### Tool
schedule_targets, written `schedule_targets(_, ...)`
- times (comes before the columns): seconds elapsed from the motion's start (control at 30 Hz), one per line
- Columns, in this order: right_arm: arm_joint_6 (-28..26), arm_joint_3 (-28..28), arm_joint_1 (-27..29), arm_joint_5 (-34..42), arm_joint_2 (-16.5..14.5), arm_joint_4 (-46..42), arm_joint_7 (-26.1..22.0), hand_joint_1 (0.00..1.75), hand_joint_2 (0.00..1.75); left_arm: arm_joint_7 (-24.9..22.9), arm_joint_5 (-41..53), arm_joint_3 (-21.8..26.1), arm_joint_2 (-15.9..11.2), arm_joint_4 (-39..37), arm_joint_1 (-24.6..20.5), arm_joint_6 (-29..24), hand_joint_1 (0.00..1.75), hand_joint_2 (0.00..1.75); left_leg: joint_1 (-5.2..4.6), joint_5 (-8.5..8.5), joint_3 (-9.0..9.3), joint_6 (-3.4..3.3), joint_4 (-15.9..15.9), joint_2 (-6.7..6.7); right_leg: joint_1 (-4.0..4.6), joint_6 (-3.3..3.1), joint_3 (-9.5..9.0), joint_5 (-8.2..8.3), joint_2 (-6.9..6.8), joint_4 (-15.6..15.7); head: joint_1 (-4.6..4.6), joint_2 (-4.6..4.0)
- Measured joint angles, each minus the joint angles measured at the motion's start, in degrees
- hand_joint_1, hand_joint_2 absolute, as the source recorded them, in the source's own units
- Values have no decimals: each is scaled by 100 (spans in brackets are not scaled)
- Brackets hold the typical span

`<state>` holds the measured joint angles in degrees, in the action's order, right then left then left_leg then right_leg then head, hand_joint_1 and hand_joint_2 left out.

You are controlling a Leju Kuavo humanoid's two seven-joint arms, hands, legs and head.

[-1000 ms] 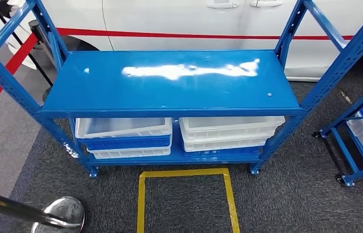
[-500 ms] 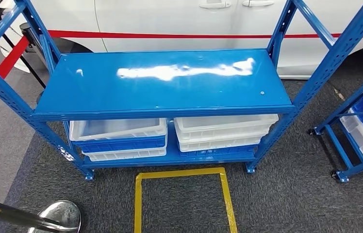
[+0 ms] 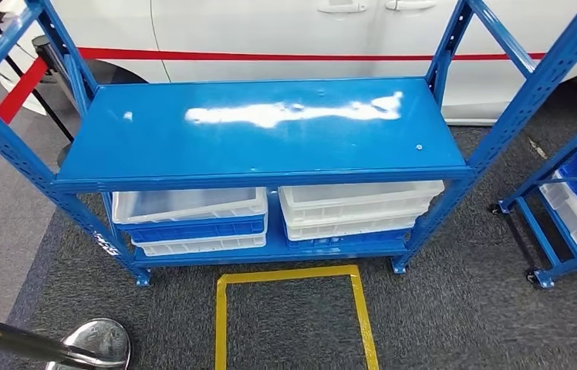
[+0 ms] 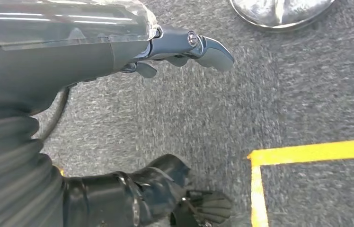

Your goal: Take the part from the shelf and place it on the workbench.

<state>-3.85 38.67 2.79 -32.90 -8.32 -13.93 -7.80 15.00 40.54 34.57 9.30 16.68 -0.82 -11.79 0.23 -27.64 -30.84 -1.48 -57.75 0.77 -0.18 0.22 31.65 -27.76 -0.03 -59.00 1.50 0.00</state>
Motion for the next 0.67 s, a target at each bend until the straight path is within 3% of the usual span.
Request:
schedule_targets(0.07,9,-223,63,196,40,-1,49,0,175,-90,-242,-196,-51,66,11,66,0,0,-5,9,19,28,45,7,-2,-27,-8,30,13,49,-1,0)
schedule_targets(0.17,37,-550,124,496,108,-22,116,0,175,-226,-609,-494,-143,124,77,169,0,0,-21,36,45,-161,114,5,-24,-16,-51,72,23,136,-21,0)
schedule_targets(0.2,56,-664,137,600,133,-35,139,0,175,-274,-736,-595,-172,139,104,209,0,0,-18,52,50,-185,128,4,-16,-26,-52,69,22,135,-28,0)
schedule_targets(0.27,90,-890,155,795,175,-62,185,0,175,-363,-980,-785,-222,168,161,278,0,0,-6,55,57,-129,134,2,-1,-50,-51,59,19,125,-32,0)
schedule_targets(0.37,111,-1229,178,1083,238,-115,255,0,175,-494,-1351,-1075,-304,211,251,381,0,0,1,61,61,-106,139,0,9,-80,-45,47,14,103,-32,0)
schedule_targets(0.5,158,-1673,230,1471,328,-209,346,0,0,-668,-1818,-1469,-407,261,377,516,0,0,12,57,65,35,144,0,15,-103,-37,35,11,77,-33,0)
schedule_targets(0.67,210,-2171,299,1910,440,-337,447,0,0,-868,-2365,-1923,-505,319,506,672,0,0,15,47,63,78,141,0,14,-105,-38,33,11,74,-32,0)
